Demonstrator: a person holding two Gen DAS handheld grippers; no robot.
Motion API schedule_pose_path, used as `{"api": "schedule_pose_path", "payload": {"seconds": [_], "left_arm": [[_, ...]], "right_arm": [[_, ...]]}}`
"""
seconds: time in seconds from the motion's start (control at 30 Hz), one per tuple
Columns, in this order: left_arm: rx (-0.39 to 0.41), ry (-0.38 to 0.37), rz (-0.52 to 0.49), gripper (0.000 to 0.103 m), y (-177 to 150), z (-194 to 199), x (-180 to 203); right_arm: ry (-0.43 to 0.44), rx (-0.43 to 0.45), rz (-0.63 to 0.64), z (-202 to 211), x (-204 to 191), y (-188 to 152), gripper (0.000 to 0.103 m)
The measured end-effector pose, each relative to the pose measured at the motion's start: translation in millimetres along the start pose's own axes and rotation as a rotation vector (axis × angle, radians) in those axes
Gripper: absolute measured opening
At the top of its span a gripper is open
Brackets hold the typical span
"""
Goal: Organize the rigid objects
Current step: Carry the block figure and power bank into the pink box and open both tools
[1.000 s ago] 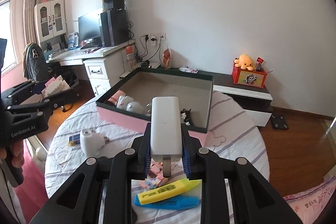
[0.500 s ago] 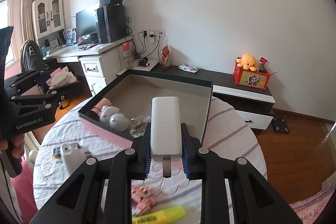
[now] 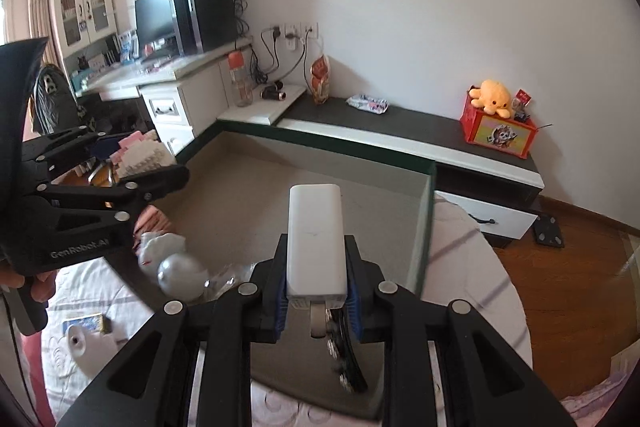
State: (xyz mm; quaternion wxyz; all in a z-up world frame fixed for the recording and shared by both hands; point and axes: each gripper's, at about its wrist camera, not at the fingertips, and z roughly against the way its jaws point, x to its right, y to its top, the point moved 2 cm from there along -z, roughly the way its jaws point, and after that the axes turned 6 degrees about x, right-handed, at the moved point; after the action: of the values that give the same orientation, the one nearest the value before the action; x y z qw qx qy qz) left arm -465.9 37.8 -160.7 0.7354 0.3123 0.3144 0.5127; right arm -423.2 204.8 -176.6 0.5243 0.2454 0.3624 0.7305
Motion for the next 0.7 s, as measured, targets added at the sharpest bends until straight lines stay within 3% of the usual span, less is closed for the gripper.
{"api": "schedule_pose_path", "payload": {"seconds": [0.17, 0.33, 0.47, 0.7], "left_arm": [[-0.089, -0.008, -0.021, 0.062, -3.8, -37.6, 2.2], [-0.116, 0.006, -0.034, 0.062, -10.2, -49.1, 4.4], [-0.124, 0.036, -0.043, 0.08, -15.0, -50.0, 1.3], [-0.107, 0.05, -0.047, 0.088, -19.8, -37.6, -0.7]], "right_arm": [[0.002, -0.084, 0.023, -38.4, -8.6, -1.6, 0.024], [0.002, -0.141, 0.052, -58.7, -18.9, -6.5, 0.024], [-0.007, -0.167, 0.068, -67.8, -21.9, -9.5, 0.024], [-0.016, -0.172, 0.055, -69.3, -20.7, -11.4, 0.024]]}}
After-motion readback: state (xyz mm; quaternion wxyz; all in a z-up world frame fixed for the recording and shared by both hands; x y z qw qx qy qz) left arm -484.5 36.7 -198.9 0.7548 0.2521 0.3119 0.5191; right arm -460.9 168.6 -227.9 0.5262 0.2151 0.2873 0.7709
